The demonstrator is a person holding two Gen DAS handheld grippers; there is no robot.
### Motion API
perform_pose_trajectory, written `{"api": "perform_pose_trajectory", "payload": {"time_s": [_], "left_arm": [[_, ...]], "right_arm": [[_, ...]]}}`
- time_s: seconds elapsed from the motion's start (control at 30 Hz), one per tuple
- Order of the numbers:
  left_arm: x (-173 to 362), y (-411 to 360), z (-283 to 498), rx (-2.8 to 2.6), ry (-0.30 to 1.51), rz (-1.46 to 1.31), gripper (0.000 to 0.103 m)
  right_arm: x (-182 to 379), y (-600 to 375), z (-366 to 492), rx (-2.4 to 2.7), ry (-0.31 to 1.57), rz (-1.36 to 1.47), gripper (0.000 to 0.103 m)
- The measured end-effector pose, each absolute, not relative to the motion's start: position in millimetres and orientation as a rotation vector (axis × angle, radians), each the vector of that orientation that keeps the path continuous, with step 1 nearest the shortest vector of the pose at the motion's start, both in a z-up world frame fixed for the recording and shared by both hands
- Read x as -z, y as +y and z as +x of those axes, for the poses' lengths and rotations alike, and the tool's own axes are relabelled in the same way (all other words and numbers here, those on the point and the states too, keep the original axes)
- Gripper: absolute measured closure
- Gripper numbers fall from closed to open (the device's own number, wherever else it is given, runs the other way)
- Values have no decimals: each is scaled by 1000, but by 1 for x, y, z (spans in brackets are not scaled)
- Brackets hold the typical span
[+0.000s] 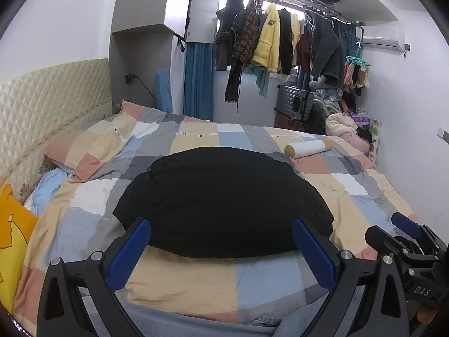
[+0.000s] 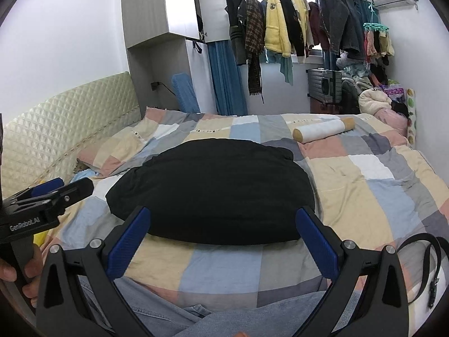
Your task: Fold large clothes
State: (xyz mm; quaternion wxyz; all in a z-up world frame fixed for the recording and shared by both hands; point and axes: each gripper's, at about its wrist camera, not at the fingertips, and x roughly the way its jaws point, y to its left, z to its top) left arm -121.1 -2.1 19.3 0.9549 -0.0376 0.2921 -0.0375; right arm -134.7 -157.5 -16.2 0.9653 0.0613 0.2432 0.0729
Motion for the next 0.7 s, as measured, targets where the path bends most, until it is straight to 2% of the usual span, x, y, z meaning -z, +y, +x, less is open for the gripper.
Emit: {"api": "perform_pose_trajectory", "payload": {"time_s": [0.7], "left_arm": [[-18,2,-122,68,598,-86,1]], "right_arm": [[22,-156,-131,-145,521,120,0]]}}
